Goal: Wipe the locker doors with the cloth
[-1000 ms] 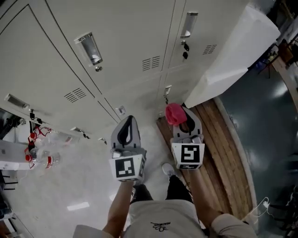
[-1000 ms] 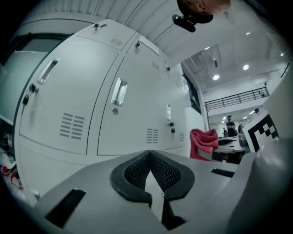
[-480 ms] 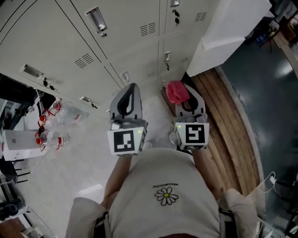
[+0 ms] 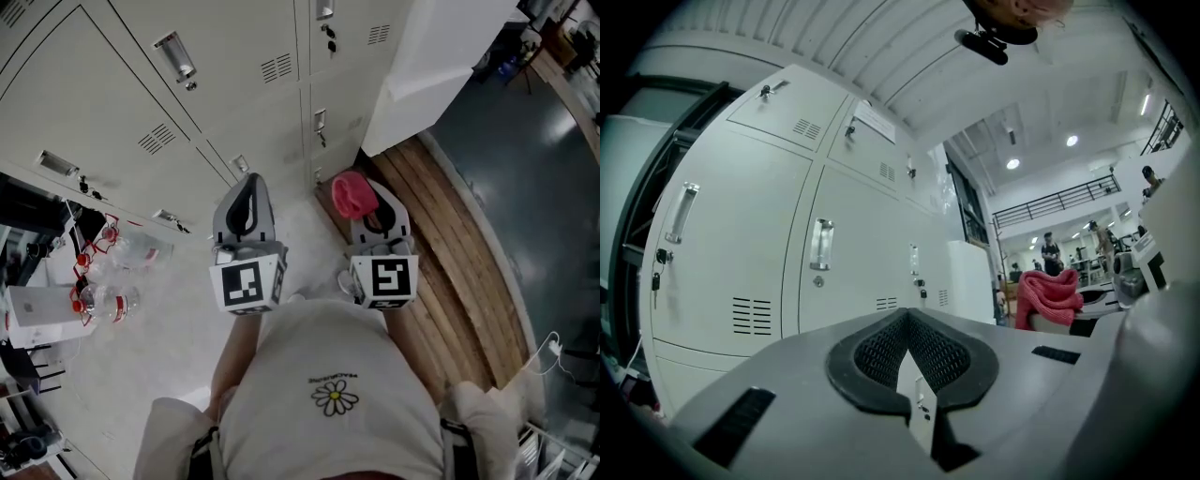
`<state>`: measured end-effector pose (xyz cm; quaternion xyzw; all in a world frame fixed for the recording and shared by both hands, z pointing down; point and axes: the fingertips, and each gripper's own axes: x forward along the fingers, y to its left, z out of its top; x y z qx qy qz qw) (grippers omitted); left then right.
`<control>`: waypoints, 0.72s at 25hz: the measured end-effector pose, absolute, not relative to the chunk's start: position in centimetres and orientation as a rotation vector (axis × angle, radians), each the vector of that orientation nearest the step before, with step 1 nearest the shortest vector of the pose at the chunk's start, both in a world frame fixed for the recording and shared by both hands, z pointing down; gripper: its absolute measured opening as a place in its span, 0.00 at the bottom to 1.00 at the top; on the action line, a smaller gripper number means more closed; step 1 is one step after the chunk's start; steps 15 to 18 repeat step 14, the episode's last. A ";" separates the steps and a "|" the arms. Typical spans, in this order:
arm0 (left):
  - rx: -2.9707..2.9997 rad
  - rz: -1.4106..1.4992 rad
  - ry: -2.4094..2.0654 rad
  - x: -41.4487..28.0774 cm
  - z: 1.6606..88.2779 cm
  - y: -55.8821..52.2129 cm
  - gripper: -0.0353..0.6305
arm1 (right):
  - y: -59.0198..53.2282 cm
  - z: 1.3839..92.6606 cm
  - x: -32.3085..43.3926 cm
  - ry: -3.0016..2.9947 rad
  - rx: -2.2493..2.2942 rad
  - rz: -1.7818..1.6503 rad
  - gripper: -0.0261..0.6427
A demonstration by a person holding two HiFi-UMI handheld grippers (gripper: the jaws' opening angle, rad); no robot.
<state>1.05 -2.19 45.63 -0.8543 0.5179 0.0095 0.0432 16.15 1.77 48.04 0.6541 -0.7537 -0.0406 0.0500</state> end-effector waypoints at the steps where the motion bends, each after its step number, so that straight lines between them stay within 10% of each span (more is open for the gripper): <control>1: -2.611 0.021 1.583 1.1 45.6 -2.1 0.08 | 1.8 48.0 16.2 -2.292 1.986 -0.136 0.10; 18: -2.626 -0.010 1.604 1.2 46.0 -1.7 0.08 | 2.7 49.3 17.2 -2.256 1.993 -0.067 0.10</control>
